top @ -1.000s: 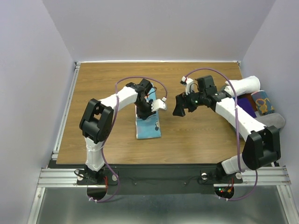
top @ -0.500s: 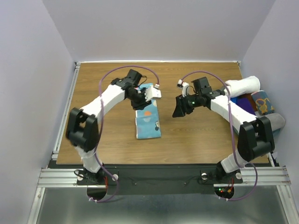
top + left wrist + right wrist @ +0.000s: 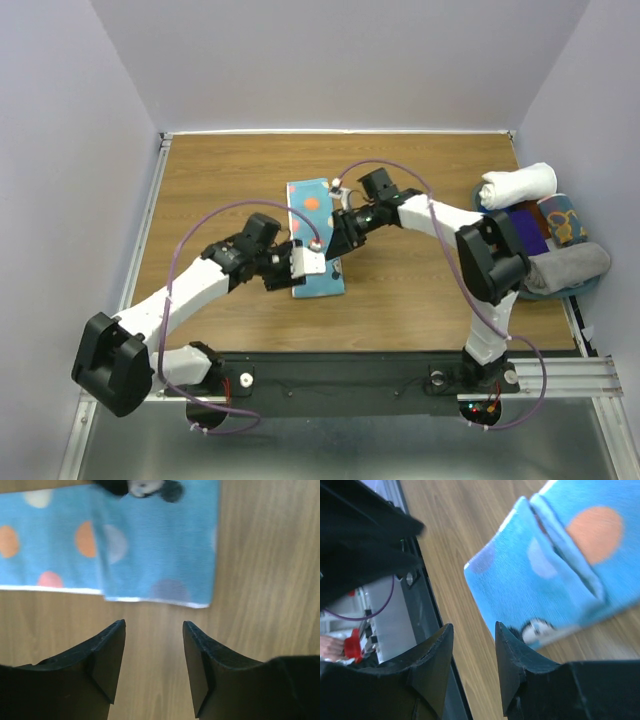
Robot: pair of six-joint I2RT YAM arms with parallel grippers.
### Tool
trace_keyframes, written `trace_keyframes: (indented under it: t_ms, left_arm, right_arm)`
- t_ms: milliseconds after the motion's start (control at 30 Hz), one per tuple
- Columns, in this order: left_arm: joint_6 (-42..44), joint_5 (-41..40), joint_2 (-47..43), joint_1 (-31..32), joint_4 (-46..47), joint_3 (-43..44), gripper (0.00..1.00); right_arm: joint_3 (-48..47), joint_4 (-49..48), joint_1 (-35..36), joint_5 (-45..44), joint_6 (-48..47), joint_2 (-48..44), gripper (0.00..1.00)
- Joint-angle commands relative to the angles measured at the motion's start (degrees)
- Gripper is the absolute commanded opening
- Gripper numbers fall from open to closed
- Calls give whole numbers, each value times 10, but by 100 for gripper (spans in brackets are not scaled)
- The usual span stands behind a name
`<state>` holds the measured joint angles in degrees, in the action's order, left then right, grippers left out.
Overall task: Roll the towels
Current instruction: Roll the towel
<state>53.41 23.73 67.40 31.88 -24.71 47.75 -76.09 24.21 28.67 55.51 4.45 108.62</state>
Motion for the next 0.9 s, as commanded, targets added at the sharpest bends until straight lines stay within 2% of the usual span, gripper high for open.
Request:
trace_keyframes:
  t_ms: [0,200,333,600,667,800,833,867]
  left_arm:
    - [-3,-67,-25,67,76,-50,62]
    - [-16,-137,-29,166,155,-114,71]
    - [-21,-166,12,201,194,-133,75]
    - [-30,-198,81,220,263,-136,77]
    - [-29,-204,94,222,272,-135,76]
    - [-21,-221,125,223,273,-139,67]
    - [-22,-222,133,223,273,-140,65]
    - [-18,-212,137,223,256,-137,59]
  right_arm:
    - [-12,-47,40,32,33,47,44]
    - [16,-65,52,-27,38,120,40]
    - [23,-78,51,-28,59,139,39]
    - [43,-81,50,-21,72,143,39]
    - [50,-82,47,-18,76,142,39]
    - [60,-84,42,-4,84,136,36]
    - [63,-85,41,-1,85,134,33]
    - [68,-86,41,6,84,129,23]
